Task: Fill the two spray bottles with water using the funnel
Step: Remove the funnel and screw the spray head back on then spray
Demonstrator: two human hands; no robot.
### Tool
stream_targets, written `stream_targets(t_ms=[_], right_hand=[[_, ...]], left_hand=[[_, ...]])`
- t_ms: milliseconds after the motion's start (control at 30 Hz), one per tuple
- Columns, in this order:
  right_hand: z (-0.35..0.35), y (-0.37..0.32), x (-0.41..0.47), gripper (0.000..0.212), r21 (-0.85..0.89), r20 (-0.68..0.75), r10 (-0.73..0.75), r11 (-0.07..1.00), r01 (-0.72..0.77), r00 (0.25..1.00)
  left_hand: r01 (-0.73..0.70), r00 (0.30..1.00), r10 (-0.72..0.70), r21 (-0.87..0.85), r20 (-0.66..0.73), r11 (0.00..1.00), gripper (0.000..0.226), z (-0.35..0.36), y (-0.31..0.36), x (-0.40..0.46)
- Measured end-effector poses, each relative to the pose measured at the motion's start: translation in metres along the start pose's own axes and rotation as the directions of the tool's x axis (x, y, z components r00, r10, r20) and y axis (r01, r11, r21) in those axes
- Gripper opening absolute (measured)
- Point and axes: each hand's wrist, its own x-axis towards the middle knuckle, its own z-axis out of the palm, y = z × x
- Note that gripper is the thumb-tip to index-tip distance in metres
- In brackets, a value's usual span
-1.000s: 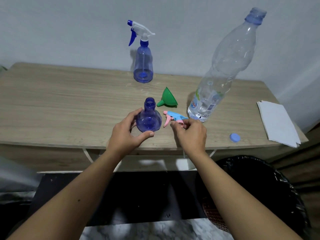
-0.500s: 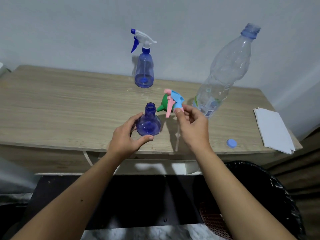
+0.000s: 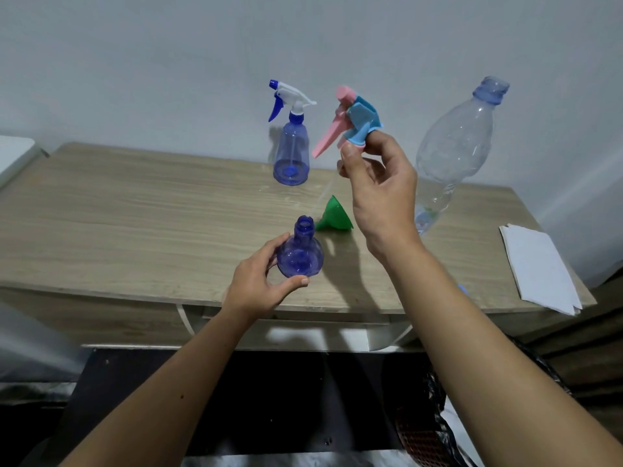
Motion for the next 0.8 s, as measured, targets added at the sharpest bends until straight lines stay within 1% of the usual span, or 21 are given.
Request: stream_targets(t_ms=[100,200,400,600,800], right_hand=[[0.006,0.007,0.001,0.024,-0.033,0.032,-0.009,0.999,0.010,0.999],[0.010,0.025,-0.006,0.026,-0.071,0.082,0.017,0.997,-0.011,0.996],[0.007,0.061,-0.021,0.024,-0.178,0.129,0.094,0.981,-0.070,0.987],[0.010,0.078,-0.027,0.025,-0.297,0.190,0.088,0.954,-0.028,0.978],[0.009,0.085,-0.034,0.019,-0.331,0.201,0.099,0.943,-0.028,0.974]], left_hand=[[-0.004,1.000,0.004,-0.007,0.003,1.000,0.099,0.000,0.000,0.000],[-0.019,1.000,0.019,-0.007,0.000,1.000,0.097,0.000,-0.001,0.001],[-0.039,0.999,0.039,-0.022,-0.001,0.999,0.097,0.000,-0.001,0.001],[-0.030,0.999,0.029,-0.021,-0.012,0.999,0.103,0.001,-0.003,0.001],[-0.028,0.999,0.028,-0.009,-0.020,1.000,0.105,0.002,-0.009,0.002]])
